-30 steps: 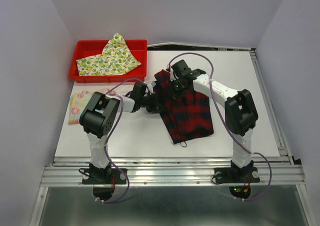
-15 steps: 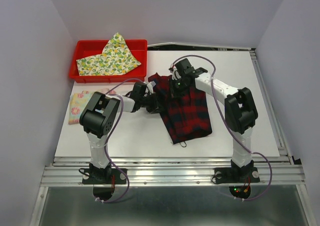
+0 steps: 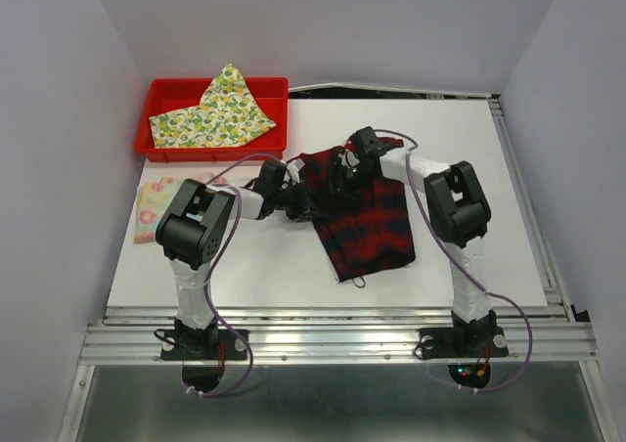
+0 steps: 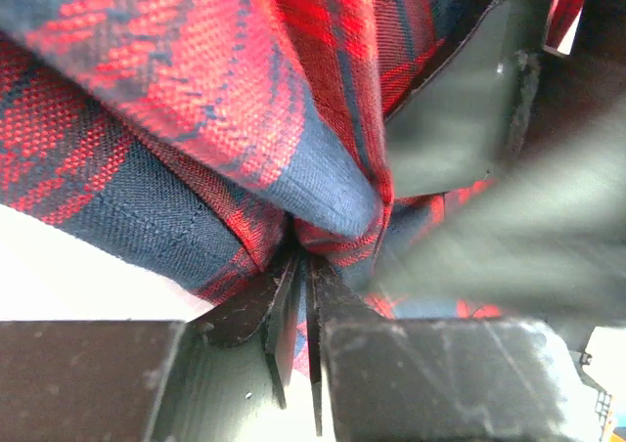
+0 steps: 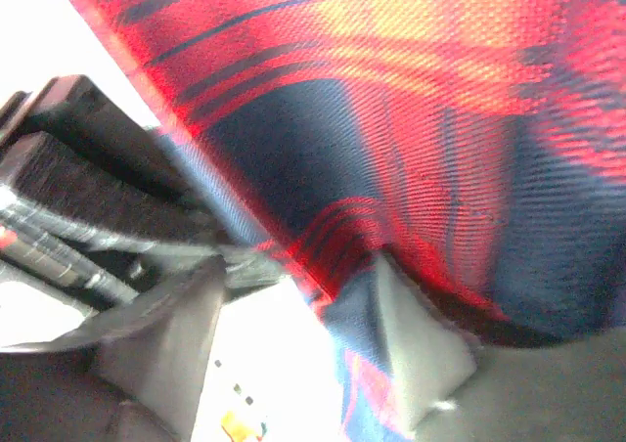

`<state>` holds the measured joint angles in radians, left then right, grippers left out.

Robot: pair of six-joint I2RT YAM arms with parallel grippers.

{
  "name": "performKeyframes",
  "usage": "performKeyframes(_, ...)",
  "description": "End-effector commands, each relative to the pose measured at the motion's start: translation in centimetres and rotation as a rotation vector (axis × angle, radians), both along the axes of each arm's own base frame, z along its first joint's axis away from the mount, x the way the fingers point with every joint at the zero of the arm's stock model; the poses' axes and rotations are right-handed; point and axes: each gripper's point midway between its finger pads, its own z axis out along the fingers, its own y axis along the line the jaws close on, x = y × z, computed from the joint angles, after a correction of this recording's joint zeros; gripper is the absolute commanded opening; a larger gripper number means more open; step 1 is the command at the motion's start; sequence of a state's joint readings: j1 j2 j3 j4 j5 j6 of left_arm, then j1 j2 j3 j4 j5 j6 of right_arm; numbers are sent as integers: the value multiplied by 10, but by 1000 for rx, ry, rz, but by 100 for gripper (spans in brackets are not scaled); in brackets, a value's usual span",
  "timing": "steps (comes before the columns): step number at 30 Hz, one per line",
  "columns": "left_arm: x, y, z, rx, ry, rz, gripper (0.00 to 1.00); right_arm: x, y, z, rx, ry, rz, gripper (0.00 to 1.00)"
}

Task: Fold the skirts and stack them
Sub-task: Fold the skirt

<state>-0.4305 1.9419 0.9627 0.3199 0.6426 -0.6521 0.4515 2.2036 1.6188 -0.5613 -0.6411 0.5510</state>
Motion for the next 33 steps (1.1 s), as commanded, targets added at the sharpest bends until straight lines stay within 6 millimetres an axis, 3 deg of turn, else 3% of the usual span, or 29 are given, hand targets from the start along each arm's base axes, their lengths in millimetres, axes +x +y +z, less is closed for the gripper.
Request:
performKeyframes(1,1,14,-25,94,22,31,22,24,-5,40,41,-146,46,73)
performKeyframes(3,1,14,-25,93,23,30,22,40,-21,63,-34,-299,103,74)
performKeyframes(6,3,8,-21,65,11,4,22,40,-42,99,-125,-455,177,76)
performKeyframes(7,5,6,-18,56,-4,-6,22,37,-48,102,-150,-472,191,75)
performKeyframes(9,17,1,-8,48,-57,-16,23,27,-64,98,-219,-498,242,74)
performKeyframes(10,23,0,-5,49,-73,-11,24,20,-70,107,-231,-520,249,73)
performKeyframes(11,37,-5,5,43,-111,-4,24,11,-78,95,-259,-500,266,73)
performKeyframes(14,52,-13,3,43,-103,-16,24,8,-96,93,-344,-538,276,71)
performKeyframes(16,68,-21,21,23,-150,-24,26,3,-100,91,-359,-516,289,70)
performKeyframes(18,71,-17,35,24,-180,-21,30,0,-97,96,-338,-505,280,70)
performKeyframes(19,70,-14,55,12,-221,-18,33,-5,-92,94,-322,-499,293,67)
performKeyframes(21,55,-4,65,2,-223,-19,41,-9,-94,96,-336,-513,280,64)
performKeyframes(22,49,0,88,-13,-273,-22,43,-16,-92,87,-346,-511,291,64)
performKeyframes(23,42,3,96,-17,-286,-25,45,-23,-86,87,-343,-517,307,63)
performKeyframes(24,25,9,86,-8,-257,-34,46,-27,-82,92,-327,-542,313,61)
performKeyframes(26,-4,14,86,-29,-225,-55,46,-44,-70,89,-305,-518,324,57)
performKeyframes(29,-32,11,78,-56,-175,-91,38,-61,-56,83,-285,-489,348,55)
performKeyframes(30,-45,13,67,-60,-139,-101,37,-69,-49,80,-277,-481,366,55)
performKeyframes(33,-56,6,63,-87,-135,-103,31,-86,-30,75,-250,-436,395,56)
